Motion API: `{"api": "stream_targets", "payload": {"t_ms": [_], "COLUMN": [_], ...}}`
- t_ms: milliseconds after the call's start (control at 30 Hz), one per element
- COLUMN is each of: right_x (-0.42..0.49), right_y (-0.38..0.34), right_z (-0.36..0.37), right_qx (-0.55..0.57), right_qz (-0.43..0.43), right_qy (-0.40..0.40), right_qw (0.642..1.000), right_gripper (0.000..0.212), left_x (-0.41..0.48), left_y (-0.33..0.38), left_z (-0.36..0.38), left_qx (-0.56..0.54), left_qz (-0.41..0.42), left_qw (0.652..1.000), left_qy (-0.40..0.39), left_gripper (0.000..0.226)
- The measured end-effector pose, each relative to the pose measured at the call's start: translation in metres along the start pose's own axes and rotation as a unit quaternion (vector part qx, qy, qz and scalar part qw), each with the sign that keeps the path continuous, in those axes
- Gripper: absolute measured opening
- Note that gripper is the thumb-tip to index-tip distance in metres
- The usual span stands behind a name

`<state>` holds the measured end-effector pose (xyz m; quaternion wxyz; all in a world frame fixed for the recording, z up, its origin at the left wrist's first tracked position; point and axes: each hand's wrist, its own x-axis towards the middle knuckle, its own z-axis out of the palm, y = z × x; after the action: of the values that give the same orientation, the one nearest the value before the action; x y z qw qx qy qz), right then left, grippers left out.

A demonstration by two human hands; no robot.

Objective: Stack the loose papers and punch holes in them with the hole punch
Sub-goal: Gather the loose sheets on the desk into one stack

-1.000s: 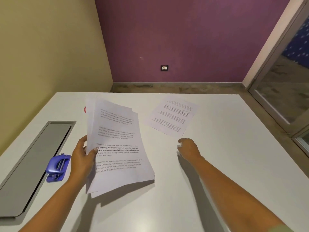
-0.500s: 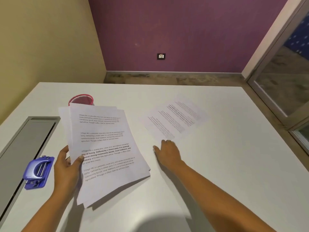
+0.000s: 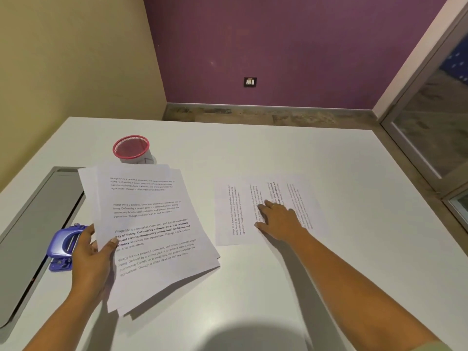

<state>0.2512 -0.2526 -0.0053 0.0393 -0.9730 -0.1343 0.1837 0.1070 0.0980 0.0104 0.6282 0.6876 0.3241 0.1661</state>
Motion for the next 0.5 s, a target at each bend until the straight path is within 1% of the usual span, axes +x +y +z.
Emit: {"api": "stream_targets", "payload": {"t_ms": [100, 167, 267, 333, 367, 433, 500], "right_x": [-0.003, -0.006, -0.007, -0.008, -0.008, -0.012, -0.016], "right_y": [-0.003, -0.013, -0.021, -0.016, -0.010, 0.003, 0.016], "right_z": [0.004, 0.008, 0.010, 0.007, 0.005, 0.003, 0.004], "right_qx": [-0.045, -0.030, 0.054, 0.129, 0.140, 0.120, 0.108], "right_qz": [0.036, 0.061, 0.090, 0.123, 0.139, 0.190, 0.255], "right_qy": [0.033, 0.052, 0.067, 0.096, 0.113, 0.121, 0.095], "right_qw": [0.998, 0.996, 0.992, 0.979, 0.974, 0.967, 0.956], "right_gripper": [0.068, 0.070, 0.060, 0.052, 0.054, 0.069, 0.087], "left_x": [-0.001, -0.003, -0.003, -0.002, -0.001, 0.000, 0.001], "left_y": [-0.001, -0.002, -0.004, -0.006, -0.006, -0.008, -0.011], "left_z": [0.002, 0.004, 0.007, 0.007, 0.006, 0.003, 0.000], "left_qx": [-0.013, -0.017, -0.021, -0.022, -0.025, -0.024, -0.019], "left_qz": [-0.001, -0.006, -0.013, -0.021, -0.027, -0.037, -0.044], "left_qw": [1.000, 1.000, 1.000, 0.999, 0.999, 0.998, 0.997], "left_qy": [0.001, 0.000, -0.014, -0.029, -0.038, -0.052, -0.062], "left_gripper": [0.047, 0.047, 0.045, 0.044, 0.044, 0.045, 0.044]}}
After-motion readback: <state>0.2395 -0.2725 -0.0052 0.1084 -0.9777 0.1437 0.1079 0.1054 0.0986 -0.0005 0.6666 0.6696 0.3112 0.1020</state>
